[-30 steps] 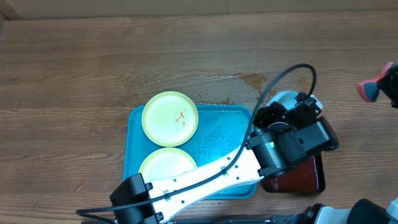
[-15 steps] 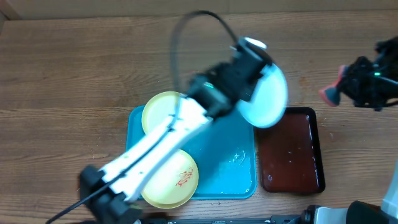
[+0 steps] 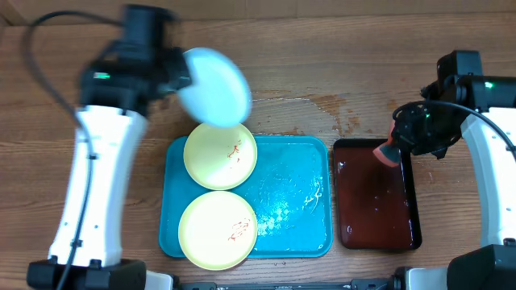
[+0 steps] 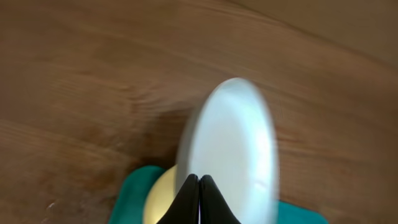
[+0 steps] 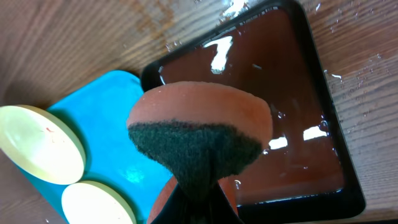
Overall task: Clean dirty plates on tray and stack at the side
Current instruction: 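Carry the white plate with the left gripper to the table's left side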
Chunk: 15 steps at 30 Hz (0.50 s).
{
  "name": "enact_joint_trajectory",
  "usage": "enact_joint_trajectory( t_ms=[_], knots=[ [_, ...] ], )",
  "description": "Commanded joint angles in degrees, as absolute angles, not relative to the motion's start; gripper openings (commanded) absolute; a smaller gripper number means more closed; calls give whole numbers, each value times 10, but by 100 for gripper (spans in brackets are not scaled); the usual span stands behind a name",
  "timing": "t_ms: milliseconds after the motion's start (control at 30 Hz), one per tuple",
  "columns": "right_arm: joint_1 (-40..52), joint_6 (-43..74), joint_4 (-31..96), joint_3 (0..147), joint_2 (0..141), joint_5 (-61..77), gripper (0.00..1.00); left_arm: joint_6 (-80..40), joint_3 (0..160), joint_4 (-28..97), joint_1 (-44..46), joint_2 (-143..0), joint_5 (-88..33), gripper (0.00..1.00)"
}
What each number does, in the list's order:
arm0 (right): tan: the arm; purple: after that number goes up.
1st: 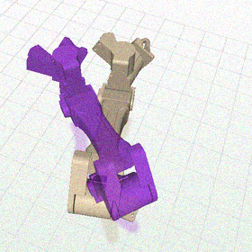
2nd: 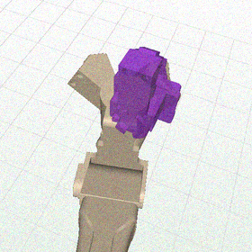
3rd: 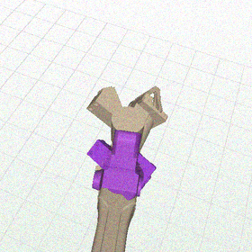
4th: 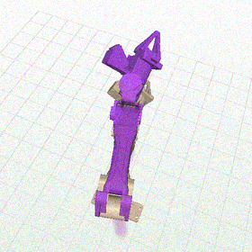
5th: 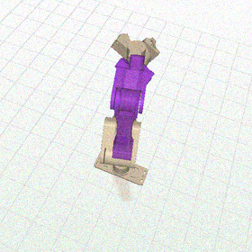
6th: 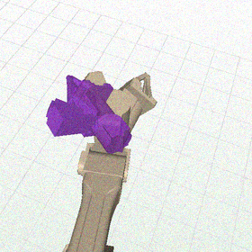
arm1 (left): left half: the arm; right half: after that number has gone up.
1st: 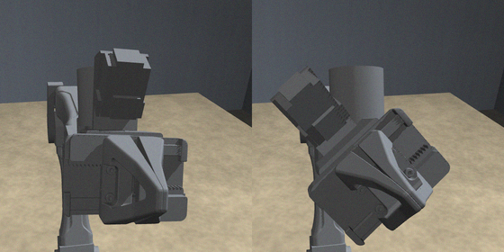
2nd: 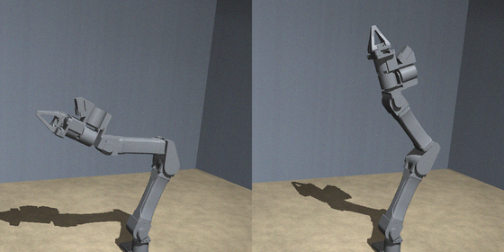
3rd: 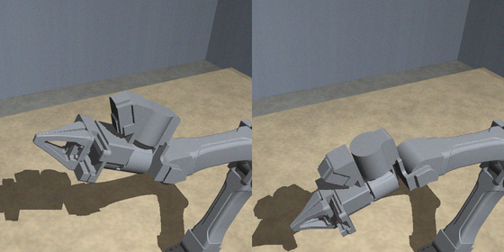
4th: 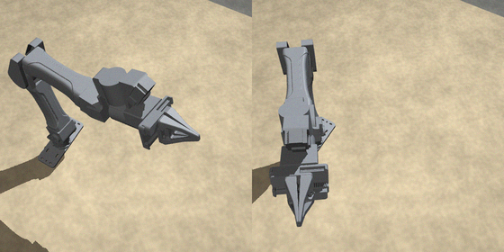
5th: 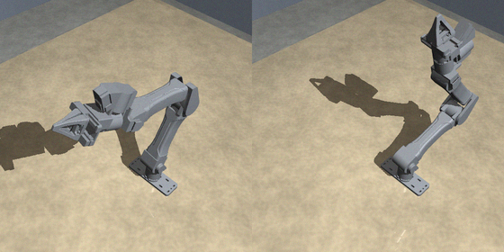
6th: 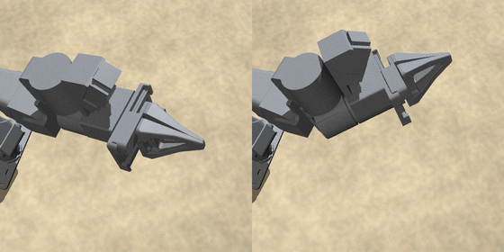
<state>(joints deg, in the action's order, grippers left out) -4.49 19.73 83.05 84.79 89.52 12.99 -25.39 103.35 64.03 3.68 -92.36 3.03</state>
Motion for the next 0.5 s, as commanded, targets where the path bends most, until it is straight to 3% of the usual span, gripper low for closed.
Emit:
enact_joint_trajectory(
  t_ms=[0,300,467],
  knots=[
    [-44,201,823,847,891,120,4,-255,1034,647,-66,-911,-48,4],
    [-44,197,826,847,891,120,4,-230,979,623,-275,-911,-124,4],
    [-44,197,831,847,891,118,4,-212,961,618,-274,-911,-125,4]
  ],
)
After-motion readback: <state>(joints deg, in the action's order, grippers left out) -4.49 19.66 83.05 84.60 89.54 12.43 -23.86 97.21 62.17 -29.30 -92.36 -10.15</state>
